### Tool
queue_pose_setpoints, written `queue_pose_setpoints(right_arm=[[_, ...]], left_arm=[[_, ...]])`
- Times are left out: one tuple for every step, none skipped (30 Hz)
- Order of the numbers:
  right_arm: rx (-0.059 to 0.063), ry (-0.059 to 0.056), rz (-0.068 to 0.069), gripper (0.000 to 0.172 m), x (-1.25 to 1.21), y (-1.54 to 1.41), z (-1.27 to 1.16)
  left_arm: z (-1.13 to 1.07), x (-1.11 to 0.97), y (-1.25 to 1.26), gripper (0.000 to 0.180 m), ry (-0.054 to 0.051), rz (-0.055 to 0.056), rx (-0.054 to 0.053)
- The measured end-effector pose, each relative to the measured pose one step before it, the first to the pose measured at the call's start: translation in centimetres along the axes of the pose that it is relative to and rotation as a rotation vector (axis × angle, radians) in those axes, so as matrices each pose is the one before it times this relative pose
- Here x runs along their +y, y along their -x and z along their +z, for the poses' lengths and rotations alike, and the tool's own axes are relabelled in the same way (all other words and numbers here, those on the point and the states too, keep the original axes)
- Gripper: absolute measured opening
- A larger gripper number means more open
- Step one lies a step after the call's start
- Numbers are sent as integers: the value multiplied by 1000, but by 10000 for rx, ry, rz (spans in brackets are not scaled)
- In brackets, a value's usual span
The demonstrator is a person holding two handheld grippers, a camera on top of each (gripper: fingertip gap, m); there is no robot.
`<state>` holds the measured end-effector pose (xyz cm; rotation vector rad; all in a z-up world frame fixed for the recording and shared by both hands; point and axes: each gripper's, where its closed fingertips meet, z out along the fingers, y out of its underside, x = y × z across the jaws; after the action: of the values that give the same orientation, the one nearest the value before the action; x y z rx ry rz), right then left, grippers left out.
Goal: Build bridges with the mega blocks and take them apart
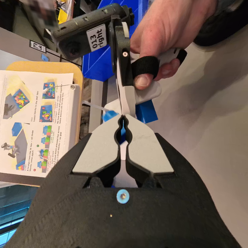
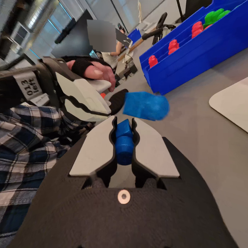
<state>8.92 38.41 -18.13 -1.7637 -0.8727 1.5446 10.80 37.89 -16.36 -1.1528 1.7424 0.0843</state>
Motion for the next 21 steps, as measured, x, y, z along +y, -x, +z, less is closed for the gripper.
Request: queue_pose_setpoints(right_arm=[[-135,-111,58,20,-17,122,-5],[70,91,-142,21,171,-31,35],[136,127,-157,21,197,-88,53],[0,115,25,21,213,-21,38],[45,117,32,21,273,-126,58],[86,129,-32,20,333,-173,61],[7,90,4,20,251,-47,38],[73,-15,4,21,72,-96,-88],[113,-107,-15,21,-149,-100,-269],[34,-101,-27,21,-251,42,-415],[135,-126,-93,21,-422,-10,-592],[300,-167,-226,21,-673,-137,-851],[386,-204,-260,21,-972,-221,-1166],[522,-299,-316,20,-1325,-420,-1535],[812,-257,-363,20,-1415,-935,-1833],[1051,-187,-478,21,-1371,-1436,-2027],[1218,-72,-480,21,-1155,-1980,-2107],[1328,40,-489,21,-841,-2543,-2039],[1433,178,-441,21,-347,-3101,-1796],[1353,315,-302,21,204,-3274,-1391],[1229,362,-154,20,616,-3223,-899]], left_arm=[[-57,57,82,0,-119,-85,-98],[-50,67,-149,0,-104,-122,100],[49,171,-219,0,19,-101,121],[17,82,-169,0,-34,23,-9],[27,78,-245,0,-41,-22,40],[68,239,-392,0,42,-129,206],[35,271,-212,2,13,-164,66],[-65,269,-264,3,-43,-108,77],[-85,400,-223,8,36,-228,97],[-126,493,-91,11,62,-304,12],[-246,546,-47,13,30,-219,-42],[-327,669,-4,14,62,-213,-61],[-369,795,28,16,108,-256,-51],[-420,939,139,17,168,-241,-104],[-477,964,241,17,184,-196,-153],[-515,932,212,17,194,-210,-102],[-559,935,216,15,242,-207,-87],[-605,829,291,15,190,-155,-154],[-651,744,333,14,130,-159,-182],[-626,678,322,14,107,-203,-150],[-546,700,313,14,131,-215,-146]])
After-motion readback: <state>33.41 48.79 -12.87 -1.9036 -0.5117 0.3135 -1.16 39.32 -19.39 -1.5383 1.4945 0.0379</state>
